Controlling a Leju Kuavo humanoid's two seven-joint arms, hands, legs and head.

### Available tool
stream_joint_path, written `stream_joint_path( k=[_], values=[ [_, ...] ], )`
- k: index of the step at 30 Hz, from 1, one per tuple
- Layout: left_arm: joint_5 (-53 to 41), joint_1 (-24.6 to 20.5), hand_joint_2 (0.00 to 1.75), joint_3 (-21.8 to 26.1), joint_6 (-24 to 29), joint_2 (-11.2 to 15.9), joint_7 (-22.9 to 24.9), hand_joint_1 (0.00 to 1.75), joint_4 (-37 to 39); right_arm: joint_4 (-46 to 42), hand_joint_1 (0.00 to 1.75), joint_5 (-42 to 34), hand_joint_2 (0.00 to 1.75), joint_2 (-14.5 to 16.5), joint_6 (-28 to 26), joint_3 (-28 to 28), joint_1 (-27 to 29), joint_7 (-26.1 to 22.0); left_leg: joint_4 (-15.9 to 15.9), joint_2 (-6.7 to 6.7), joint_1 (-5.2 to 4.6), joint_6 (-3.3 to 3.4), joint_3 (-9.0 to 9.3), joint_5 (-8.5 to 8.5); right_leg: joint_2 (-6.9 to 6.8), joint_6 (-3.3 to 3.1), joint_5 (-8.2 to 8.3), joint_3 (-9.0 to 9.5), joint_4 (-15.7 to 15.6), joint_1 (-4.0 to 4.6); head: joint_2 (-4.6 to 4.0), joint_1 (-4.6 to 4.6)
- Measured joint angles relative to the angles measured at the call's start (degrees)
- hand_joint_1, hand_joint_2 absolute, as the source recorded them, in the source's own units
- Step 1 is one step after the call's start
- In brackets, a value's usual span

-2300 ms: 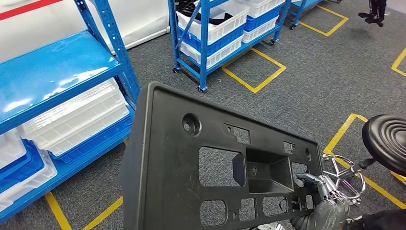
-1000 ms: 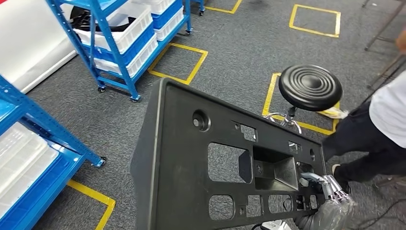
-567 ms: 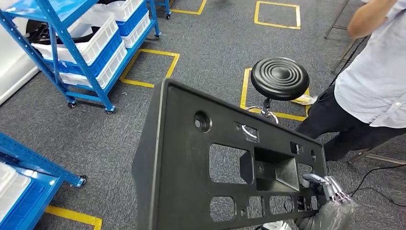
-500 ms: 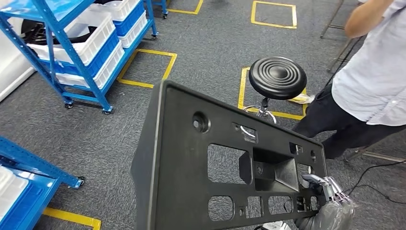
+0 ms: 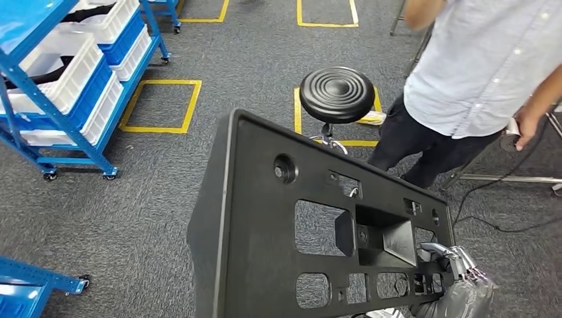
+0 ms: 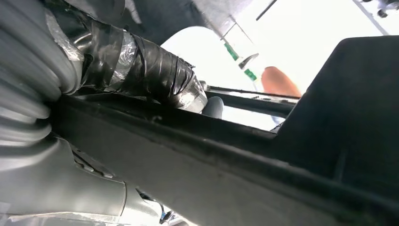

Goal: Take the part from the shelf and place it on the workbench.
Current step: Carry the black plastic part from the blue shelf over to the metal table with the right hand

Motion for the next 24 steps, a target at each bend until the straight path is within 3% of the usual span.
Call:
stream_joint_path(
  k=[2,4,5,6,8,9,10,12,14,16,18,20,21,22,23,24],
  values=[
    [0.0,0.0,1.75,0.0,0.0,0.0,0.0,0.00,0.0,-0.1,1.73,0.0,1.75,0.0,0.0,0.0,0.0,0.0,5.2,-2.99,0.24,-0.30,-2.22,-3.19,1.07,-0.68,0.21,0.23,-0.3,-0.25,0.00,-0.02],
    [0.0,0.2,1.75,0.1,-0.1,0.0,0.0,0.00,0.0,-0.1,1.73,0.0,1.75,0.0,0.0,-0.1,-0.1,0.0,12.9,-4.41,0.27,-0.39,-5.95,-6.36,2.35,-0.94,0.22,0.21,-0.3,-0.17,0.00,-0.04],
    [0.0,0.4,1.75,0.1,-0.2,0.0,0.0,0.00,0.0,-0.1,1.73,0.0,1.75,0.0,0.0,-0.1,0.0,0.0,15.1,-4.54,0.28,-0.41,-7.19,-6.62,3.13,-0.96,0.22,0.25,-0.2,-0.12,0.00,-0.04],
    [0.0,0.5,1.75,0.1,-0.2,0.0,0.0,0.00,0.0,-0.1,1.73,0.0,1.75,0.0,0.0,-0.1,0.0,0.0,15.3,-4.59,0.28,-0.37,-7.52,-5.71,3.95,-0.95,0.21,0.29,-0.1,-0.10,0.00,-0.04],
    [0.0,0.5,1.75,0.1,-0.3,0.0,0.0,0.00,0.0,0.0,1.73,0.0,1.75,0.0,0.0,-0.1,0.0,0.0,9.4,-5.43,0.35,-0.15,-5.35,-1.29,5.58,-0.81,0.12,0.36,0.2,-0.13,0.00,-0.04],
    [0.0,0.6,1.75,0.1,-0.3,0.0,0.0,0.00,0.0,0.0,1.73,-0.1,1.75,0.0,0.0,-0.1,0.0,0.0,5.6,-6.91,0.43,0.00,-3.88,0.47,6.28,-0.65,0.04,0.26,0.4,-0.10,0.00,-0.03],
    [0.0,0.5,1.75,0.1,-0.3,0.1,-0.1,0.00,0.0,-0.1,1.73,-0.1,1.75,0.0,0.0,-0.1,0.0,0.0,2.6,-8.29,0.54,0.14,-2.74,1.59,6.95,-0.41,-0.02,0.03,0.6,-0.10,0.00,-0.03],
    [0.0,0.5,1.75,0.1,-0.3,0.1,-0.2,0.00,0.0,-0.1,1.73,-0.2,1.75,0.0,0.0,-0.2,0.0,0.0,0.5,-9.89,0.49,0.45,-1.94,1.79,8.15,0.30,0.12,-0.54,0.9,-0.21,0.00,-0.03],
    [0.1,0.3,1.75,0.2,-0.3,0.1,-0.3,0.00,0.0,-0.1,1.73,-0.2,1.75,0.0,0.0,-0.2,0.2,0.0,0.0,-8.66,0.44,1.08,-1.75,2.13,8.92,1.06,0.36,-0.91,0.8,-0.44,0.00,-0.03],
    [0.1,0.3,1.75,0.2,-0.4,0.1,-0.5,0.00,0.0,-0.1,1.73,-0.2,1.75,0.0,0.0,-0.3,0.2,0.0,-0.6,-7.17,0.63,1.91,-1.58,2.58,6.76,1.57,-1.02,-1.94,2.8,-0.31,0.00,0.11],
    [0.1,0.4,1.75,0.2,-0.5,0.0,-0.7,0.00,0.0,-0.1,1.73,-0.2,1.75,0.0,0.0,-0.3,0.1,-0.1,-0.9,-5.57,0.60,2.34,-1.57,2.71,3.53,1.97,-4.44,-4.87,9.0,-0.22,0.00,0.27],
    [0.1,0.6,1.75,0.2,-0.6,0.1,-0.7,0.00,0.0,-0.1,1.73,-0.3,1.75,0.0,0.0,-0.3,0.0,-0.1,-0.8,-3.87,0.45,2.43,-1.63,2.62,2.42,2.32,-6.72,-7.78,15.0,-0.36,0.00,0.27],
    [0.1,0.6,1.75,0.2,-0.6,0.1,-0.7,0.00,0.0,-0.1,1.73,-0.3,1.75,0.0,0.0,-0.4,0.1,-0.1,-0.8,-3.06,0.41,2.42,-1.61,2.53,2.19,2.38,-6.39,-8.01,15.6,-0.41,0.00,0.27],
    [0.0,0.6,1.75,0.2,-0.6,0.1,-0.7,0.00,0.0,0.0,1.73,-0.3,1.75,0.0,0.0,-0.4,0.1,-0.1,-0.8,-2.31,0.39,2.38,-1.55,2.42,1.92,2.35,-5.02,-7.02,13.9,-0.41,0.00,0.27],
    [0.0,0.5,1.75,0.2,-0.6,0.1,-0.7,0.00,0.0,0.0,1.73,-0.4,1.75,0.0,0.0,-0.4,0.1,-0.1,-0.7,-1.66,0.37,2.28,-1.40,2.29,1.31,2.19,-3.07,-5.03,10.3,-0.34,0.00,0.27],
    [0.0,0.5,1.75,0.2,-0.7,0.1,-0.7,0.00,0.0,0.0,1.73,-0.4,1.75,0.0,0.0,-0.4,0.0,-0.1,-0.7,-1.07,0.32,2.13,-1.19,2.13,-0.13,1.89,-1.56,-2.76,6.2,-0.09,0.00,0.27]
  ],
)
